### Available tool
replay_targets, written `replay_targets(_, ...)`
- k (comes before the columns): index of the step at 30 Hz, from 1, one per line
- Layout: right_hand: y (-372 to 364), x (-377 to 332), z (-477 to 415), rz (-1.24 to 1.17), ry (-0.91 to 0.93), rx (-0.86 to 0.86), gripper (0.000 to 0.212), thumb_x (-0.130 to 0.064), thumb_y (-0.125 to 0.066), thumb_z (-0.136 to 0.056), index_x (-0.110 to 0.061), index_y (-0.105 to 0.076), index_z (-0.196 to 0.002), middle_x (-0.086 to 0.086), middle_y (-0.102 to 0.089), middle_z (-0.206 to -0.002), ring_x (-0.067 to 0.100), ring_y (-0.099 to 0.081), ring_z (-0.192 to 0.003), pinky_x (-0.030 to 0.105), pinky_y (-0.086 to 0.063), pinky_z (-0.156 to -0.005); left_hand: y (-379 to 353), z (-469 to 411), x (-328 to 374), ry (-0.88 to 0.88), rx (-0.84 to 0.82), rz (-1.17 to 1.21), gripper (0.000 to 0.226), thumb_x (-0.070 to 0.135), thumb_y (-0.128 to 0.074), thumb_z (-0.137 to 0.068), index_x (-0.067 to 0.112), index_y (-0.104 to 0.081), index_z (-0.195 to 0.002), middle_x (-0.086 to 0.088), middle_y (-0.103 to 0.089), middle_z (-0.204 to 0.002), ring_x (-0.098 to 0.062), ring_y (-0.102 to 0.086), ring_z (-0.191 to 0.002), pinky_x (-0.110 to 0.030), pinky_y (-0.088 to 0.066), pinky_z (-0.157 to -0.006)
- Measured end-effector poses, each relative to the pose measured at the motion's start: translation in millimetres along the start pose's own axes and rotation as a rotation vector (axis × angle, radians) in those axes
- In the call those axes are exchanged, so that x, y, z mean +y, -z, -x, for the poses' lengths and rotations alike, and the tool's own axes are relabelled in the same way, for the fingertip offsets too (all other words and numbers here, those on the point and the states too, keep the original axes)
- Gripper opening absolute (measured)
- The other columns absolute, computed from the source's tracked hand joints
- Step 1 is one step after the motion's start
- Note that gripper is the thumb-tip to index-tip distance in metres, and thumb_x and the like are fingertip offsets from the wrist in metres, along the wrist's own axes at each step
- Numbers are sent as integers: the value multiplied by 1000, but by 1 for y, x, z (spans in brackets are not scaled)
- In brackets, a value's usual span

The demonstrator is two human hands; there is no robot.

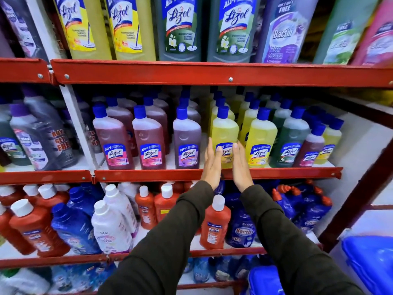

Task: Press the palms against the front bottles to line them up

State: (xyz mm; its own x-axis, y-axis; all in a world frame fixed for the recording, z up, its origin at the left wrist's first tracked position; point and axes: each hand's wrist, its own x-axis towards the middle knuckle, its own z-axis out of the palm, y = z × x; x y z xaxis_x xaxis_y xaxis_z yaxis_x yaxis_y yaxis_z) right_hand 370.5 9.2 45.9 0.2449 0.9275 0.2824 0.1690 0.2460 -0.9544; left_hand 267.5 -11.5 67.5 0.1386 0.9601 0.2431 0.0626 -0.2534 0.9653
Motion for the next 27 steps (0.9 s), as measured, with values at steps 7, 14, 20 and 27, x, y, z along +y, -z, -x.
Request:
replay_targets(7,1,0,6,-4,1,-2,74,-65,-37,-101,-26,-23,-163,-1,-33,-169,14,-34,-154,43,-28,-129,2,-8,-12,-9,51,7,64,59,-29,-101,38,-12,-159,4,-19,-167,-4,-23,-145,-33,-21,-121)
replay_targets(14,-3,1,9,11,16,34,69,-57,-39,-105,-23,-21,-163,1,-26,-172,16,-27,-158,41,-22,-130,4,-7,-20,-31,32,-50,61,52,-30,-105,35,-10,-160,2,-14,-168,-15,-17,-152,-33,-19,-119)
replay_targets(20,-31,1,30,10,154,324,63,-60,-37,-99,-20,-45,-147,3,-47,-148,16,-40,-142,46,-29,-125,16,16,-32,-287,435,-53,49,49,-31,-102,27,-46,-143,-1,-49,-143,-9,-44,-133,-26,-35,-110)
replay_targets(27,-78,-19,40,-55,113,-49,56,-49,-31,-108,-31,-28,-161,-3,-33,-169,8,-28,-155,31,-28,-126,61,9,-27,-201,516,34,67,62,-35,-93,38,-19,-154,10,-20,-163,-3,-19,-147,-36,-22,-122)
